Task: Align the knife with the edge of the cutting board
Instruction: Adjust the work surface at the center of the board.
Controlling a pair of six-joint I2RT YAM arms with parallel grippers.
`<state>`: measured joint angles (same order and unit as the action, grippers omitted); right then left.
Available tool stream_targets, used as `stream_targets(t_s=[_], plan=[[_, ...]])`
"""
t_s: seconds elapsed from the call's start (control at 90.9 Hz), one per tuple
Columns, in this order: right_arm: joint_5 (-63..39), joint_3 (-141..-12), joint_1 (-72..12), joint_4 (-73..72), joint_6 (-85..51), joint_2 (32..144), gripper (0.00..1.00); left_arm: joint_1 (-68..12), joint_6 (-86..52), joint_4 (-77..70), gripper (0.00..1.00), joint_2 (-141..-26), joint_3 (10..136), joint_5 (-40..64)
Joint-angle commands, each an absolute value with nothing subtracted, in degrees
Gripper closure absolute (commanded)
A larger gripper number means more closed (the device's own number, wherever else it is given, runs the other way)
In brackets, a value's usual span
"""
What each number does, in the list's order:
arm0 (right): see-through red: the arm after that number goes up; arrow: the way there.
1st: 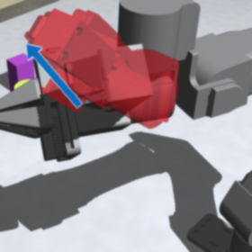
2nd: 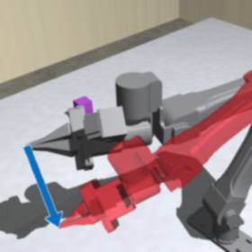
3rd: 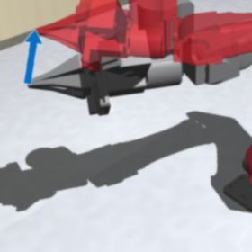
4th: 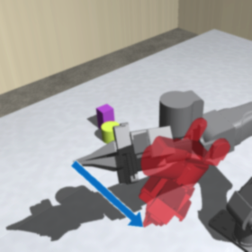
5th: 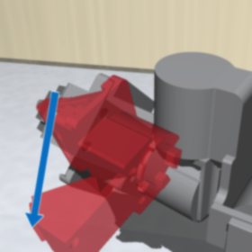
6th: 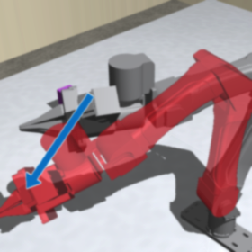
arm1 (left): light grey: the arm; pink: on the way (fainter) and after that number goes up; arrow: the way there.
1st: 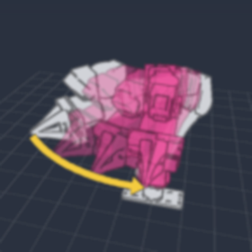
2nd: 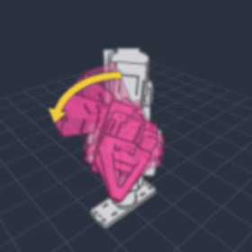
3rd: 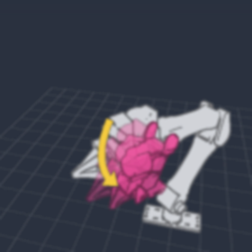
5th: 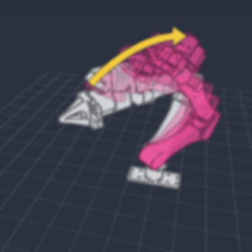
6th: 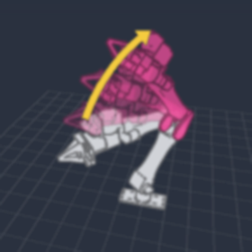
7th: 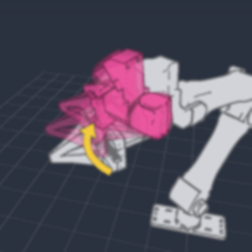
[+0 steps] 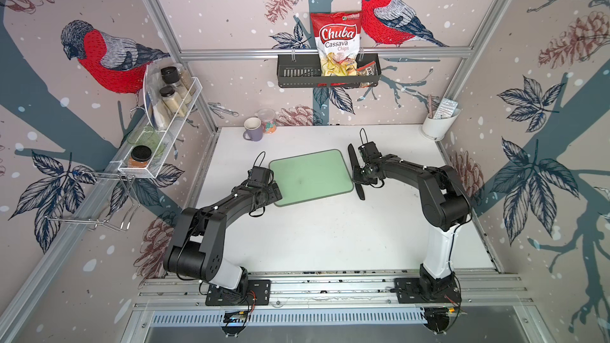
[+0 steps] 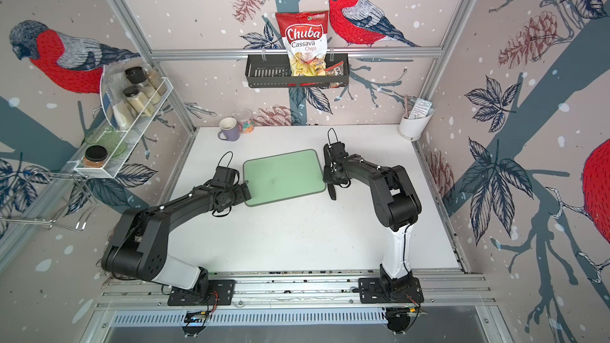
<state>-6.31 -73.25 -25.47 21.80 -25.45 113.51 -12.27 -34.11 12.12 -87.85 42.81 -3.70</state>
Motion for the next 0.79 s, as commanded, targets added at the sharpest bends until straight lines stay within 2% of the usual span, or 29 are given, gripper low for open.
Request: stream_targets(t_s=[0.0, 0.363, 0.781], plan=[[-11.0, -71.7, -26.3, 29.5, -25.1, 113.6, 1.00, -11.8, -34.3, 9.4, 0.07, -89.8, 43.9, 0.1], [-6.1, -69.5, -27.2, 30.2, -25.4, 106.8, 1.00, -10.6, -34.0, 8.2, 0.08, -92.1, 45.3, 1.8], [1.6, -66.3, -35.8, 31.4, -28.3, 104.3, 1.00, -9.8, -32.8, 7.1, 0.09, -95.7, 46.9, 3.2]])
